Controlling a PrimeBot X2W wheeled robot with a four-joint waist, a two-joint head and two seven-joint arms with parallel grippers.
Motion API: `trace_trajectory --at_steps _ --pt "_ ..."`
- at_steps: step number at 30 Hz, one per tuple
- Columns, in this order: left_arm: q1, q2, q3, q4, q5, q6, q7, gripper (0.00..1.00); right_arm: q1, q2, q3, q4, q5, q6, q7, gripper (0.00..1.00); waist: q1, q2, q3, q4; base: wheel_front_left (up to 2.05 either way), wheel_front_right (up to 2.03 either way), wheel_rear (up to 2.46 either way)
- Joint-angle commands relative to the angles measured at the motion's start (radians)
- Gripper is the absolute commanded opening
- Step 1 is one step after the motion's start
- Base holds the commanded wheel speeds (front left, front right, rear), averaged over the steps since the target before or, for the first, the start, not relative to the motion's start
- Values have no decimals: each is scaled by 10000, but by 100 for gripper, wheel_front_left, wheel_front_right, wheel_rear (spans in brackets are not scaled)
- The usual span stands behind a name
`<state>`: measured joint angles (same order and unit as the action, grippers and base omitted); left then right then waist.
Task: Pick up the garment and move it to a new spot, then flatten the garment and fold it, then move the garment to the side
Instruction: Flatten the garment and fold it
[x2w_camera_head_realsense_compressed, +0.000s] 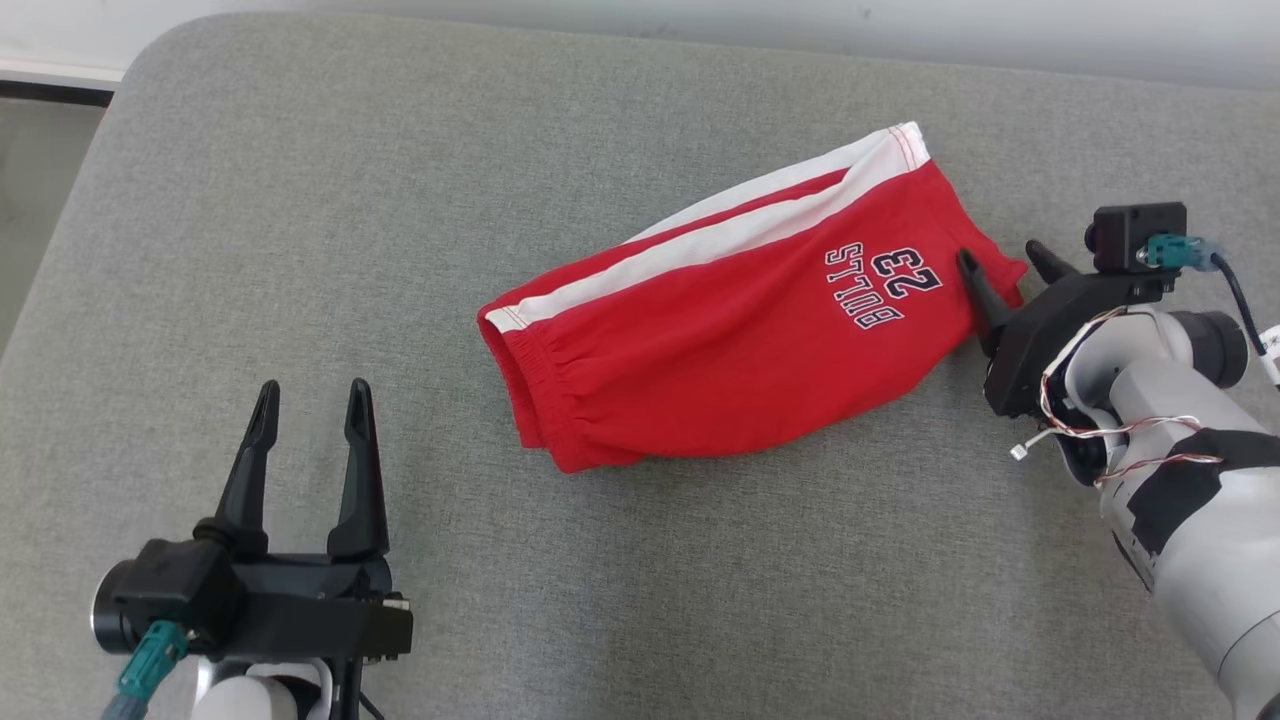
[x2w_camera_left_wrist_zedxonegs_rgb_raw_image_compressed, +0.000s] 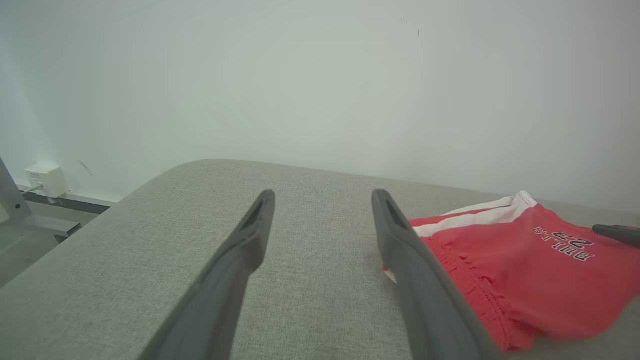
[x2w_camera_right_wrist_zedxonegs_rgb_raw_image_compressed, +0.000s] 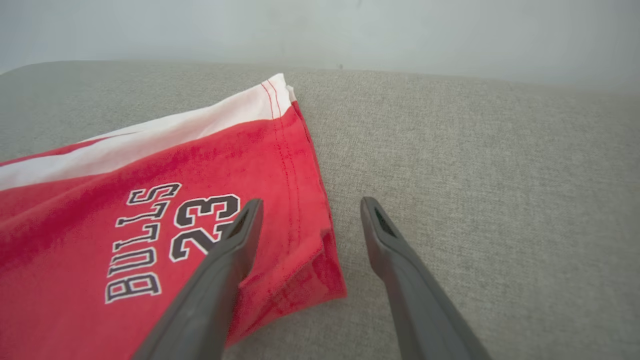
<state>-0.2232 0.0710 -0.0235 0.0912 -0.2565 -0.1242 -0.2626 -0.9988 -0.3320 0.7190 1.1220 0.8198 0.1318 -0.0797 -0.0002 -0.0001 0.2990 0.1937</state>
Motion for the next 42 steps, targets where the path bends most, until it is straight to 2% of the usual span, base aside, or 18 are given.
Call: trace_trajectory --at_steps 1,6,7,8,9,10,19,24,35,42 --pt "191 -66 71 -16 141 -46 -27 100 225 93 47 149 90 -28 37 100 2 1 7 63 0 0 0" --pt "419 -178 223 -81 361 -51 -27 100 346 271 213 519 267 -28 393 100 2 1 -26 168 0 0 0" --pt "444 -186 245 -73 361 -53 -27 100 408 304 244 570 311 -28 456 93 2 1 -42 183 0 0 0" --pt "443 -189 269 -66 353 -56 -27 100 471 335 295 614 322 -28 503 44 2 1 -57 191 0 0 0" --pt "439 -196 286 -34 342 -58 -27 100 528 375 321 635 378 -28 559 25 2 1 -76 193 0 0 0" --pt "451 -204 295 5 329 -60 -27 100 563 405 306 666 424 -28 553 0 2 1 -105 186 0 0 0" --pt "782 -205 351 104 292 -56 -27 100 1078 320 -197 236 1274 -29 -922 0 2 1 -693 -188 0 0 0" --pt "1176 -207 521 90 452 -57 -27 100 1981 -74 -23 -511 1515 -29 -1425 0 2 1 -1079 -654 0 0 0" --pt "1699 -207 659 18 631 -58 -27 100 4252 -1322 -761 -2198 2439 -29 -1814 0 2 1 -1562 -1267 0 0 0" --pt "1895 -206 761 -85 653 -59 -28 100 5039 -1623 -1318 -2619 2689 -29 -1856 0 2 1 -1703 -1470 0 0 0"
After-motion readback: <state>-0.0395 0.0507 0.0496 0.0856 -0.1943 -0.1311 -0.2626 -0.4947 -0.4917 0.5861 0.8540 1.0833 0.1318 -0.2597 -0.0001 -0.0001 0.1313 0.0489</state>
